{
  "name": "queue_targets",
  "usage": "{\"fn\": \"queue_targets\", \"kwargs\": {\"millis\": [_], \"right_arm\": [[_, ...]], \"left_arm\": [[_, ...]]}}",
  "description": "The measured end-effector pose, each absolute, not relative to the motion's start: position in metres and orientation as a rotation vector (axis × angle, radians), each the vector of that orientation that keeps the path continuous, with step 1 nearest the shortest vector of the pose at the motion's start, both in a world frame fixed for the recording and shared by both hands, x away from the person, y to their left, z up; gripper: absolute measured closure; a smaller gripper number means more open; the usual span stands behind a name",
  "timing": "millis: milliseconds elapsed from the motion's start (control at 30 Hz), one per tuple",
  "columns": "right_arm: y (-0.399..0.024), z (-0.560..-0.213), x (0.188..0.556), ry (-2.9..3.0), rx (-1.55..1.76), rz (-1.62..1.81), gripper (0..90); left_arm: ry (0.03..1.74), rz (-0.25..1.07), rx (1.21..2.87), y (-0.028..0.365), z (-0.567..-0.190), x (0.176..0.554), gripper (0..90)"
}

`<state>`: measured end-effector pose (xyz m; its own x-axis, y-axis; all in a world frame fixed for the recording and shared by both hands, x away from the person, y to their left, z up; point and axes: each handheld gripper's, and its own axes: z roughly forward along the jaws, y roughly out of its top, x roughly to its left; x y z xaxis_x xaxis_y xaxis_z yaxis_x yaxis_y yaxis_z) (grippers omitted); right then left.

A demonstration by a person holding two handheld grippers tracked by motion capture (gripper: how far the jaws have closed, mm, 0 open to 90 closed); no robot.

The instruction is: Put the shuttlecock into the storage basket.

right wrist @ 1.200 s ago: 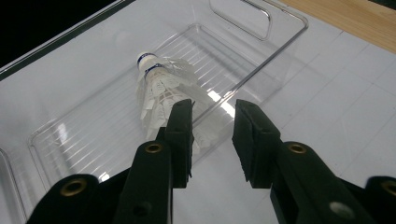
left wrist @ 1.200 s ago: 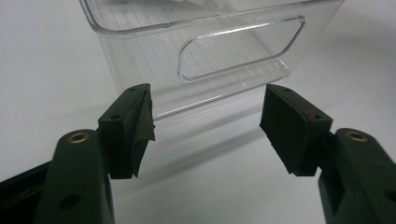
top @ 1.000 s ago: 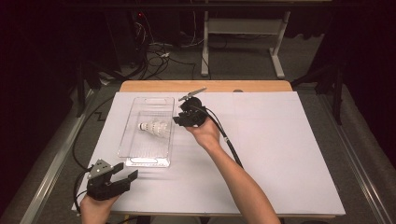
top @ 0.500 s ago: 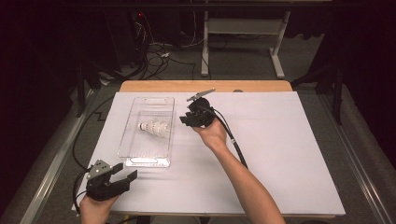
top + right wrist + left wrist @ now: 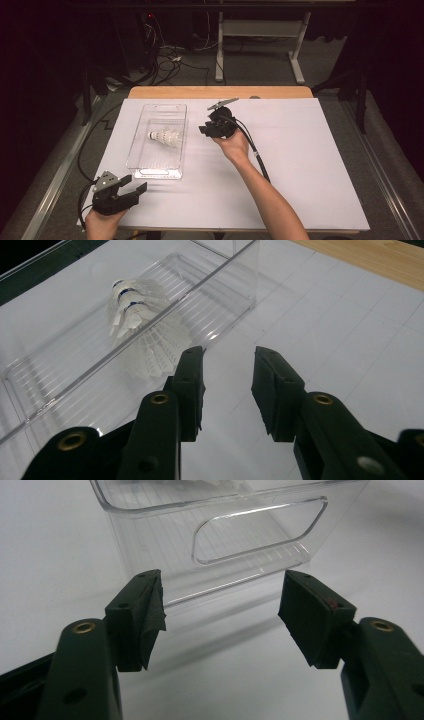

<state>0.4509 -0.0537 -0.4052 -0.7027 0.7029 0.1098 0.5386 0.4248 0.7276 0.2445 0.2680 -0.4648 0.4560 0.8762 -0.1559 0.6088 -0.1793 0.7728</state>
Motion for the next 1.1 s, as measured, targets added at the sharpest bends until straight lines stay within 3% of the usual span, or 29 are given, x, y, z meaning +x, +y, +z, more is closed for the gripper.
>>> {"fn": "queue_targets", "kwargs": {"millis": [1100], "right_arm": [[-0.094, -0.417, 0.443, 2.426, 1.155, 1.150, 65.1]], "left_arm": [[1.257, 0.416, 1.888, 0.269, -0.465, 0.245, 35.0]]}}
